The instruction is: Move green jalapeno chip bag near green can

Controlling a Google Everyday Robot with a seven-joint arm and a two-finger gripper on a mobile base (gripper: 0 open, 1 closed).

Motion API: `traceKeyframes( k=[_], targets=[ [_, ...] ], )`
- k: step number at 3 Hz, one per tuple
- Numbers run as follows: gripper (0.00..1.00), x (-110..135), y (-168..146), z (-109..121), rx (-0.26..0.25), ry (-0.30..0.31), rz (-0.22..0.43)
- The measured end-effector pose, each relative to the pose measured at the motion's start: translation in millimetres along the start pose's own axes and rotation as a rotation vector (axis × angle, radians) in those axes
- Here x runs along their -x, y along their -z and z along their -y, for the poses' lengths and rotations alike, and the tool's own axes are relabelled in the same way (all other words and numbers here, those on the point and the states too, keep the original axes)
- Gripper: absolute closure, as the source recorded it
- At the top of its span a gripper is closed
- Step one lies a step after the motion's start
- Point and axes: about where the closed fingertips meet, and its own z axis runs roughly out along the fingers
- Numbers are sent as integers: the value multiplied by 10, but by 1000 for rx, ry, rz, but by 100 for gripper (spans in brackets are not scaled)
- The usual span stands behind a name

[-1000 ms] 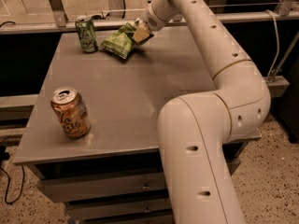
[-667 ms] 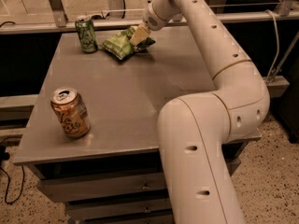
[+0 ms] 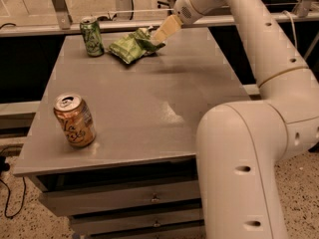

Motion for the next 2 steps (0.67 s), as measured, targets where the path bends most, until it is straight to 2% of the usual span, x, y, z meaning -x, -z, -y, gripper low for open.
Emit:
traceKeyframes(
  k=[1, 2],
  targets=[
    [0, -185, 804, 127, -63, -50, 106],
    [0, -300, 1419, 77, -113, -97, 234]
  ],
)
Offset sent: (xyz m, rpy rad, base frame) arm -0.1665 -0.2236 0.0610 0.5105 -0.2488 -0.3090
